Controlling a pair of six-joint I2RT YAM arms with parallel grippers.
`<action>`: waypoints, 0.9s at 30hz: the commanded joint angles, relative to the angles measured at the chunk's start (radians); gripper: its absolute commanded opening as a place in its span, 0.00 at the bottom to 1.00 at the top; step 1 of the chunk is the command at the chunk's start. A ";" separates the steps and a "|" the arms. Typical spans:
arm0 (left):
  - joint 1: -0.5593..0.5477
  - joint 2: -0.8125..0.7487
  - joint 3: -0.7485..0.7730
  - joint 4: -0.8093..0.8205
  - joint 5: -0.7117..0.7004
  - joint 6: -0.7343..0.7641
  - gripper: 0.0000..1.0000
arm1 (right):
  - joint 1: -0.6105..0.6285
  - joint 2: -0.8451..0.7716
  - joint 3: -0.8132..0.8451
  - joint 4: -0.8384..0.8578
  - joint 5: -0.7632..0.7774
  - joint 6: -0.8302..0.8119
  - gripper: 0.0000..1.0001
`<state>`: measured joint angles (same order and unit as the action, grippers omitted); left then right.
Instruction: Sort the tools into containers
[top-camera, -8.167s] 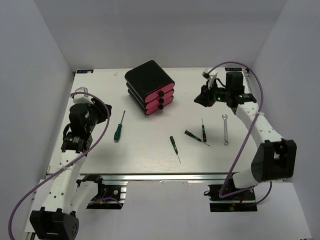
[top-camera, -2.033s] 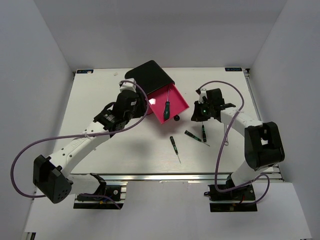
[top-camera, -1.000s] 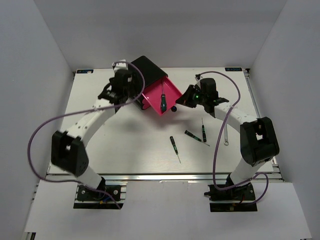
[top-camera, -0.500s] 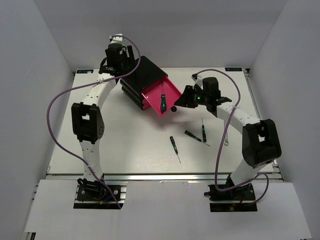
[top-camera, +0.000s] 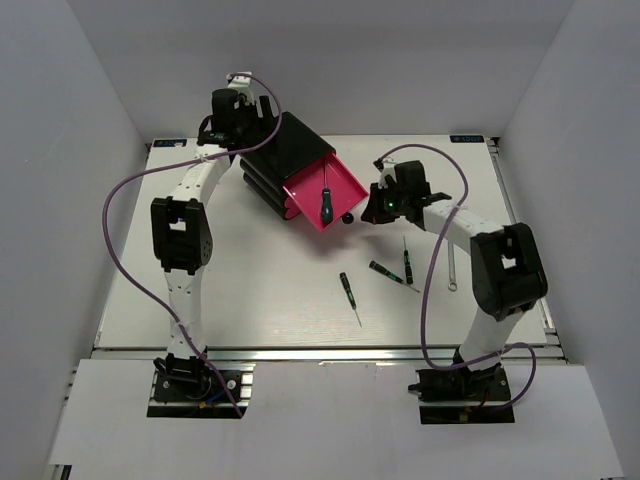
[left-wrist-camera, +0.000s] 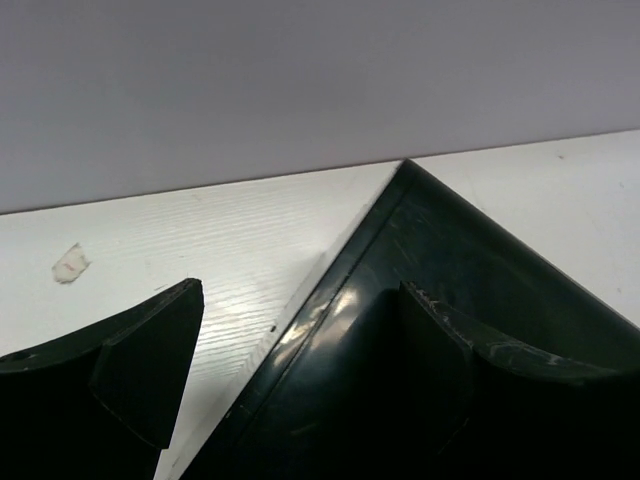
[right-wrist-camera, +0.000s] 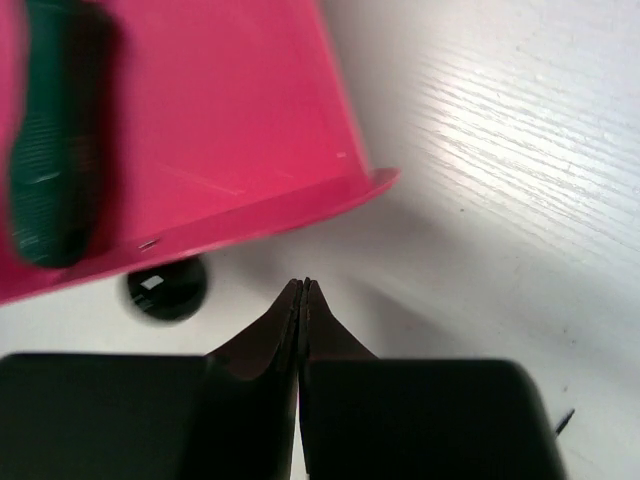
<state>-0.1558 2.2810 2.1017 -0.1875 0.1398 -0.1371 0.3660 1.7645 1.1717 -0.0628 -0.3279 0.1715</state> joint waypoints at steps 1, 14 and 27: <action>0.004 0.006 0.017 -0.049 0.138 0.019 0.87 | 0.020 0.059 0.086 0.006 0.043 0.014 0.00; 0.007 0.011 -0.035 -0.078 0.240 0.016 0.85 | 0.054 0.090 0.151 0.224 -0.023 0.151 0.00; 0.006 -0.006 -0.118 -0.049 0.302 -0.002 0.83 | 0.054 0.104 0.166 0.382 -0.100 0.339 0.00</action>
<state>-0.1177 2.2791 2.0399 -0.0933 0.3370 -0.1074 0.3954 1.8885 1.2797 0.0780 -0.3294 0.4023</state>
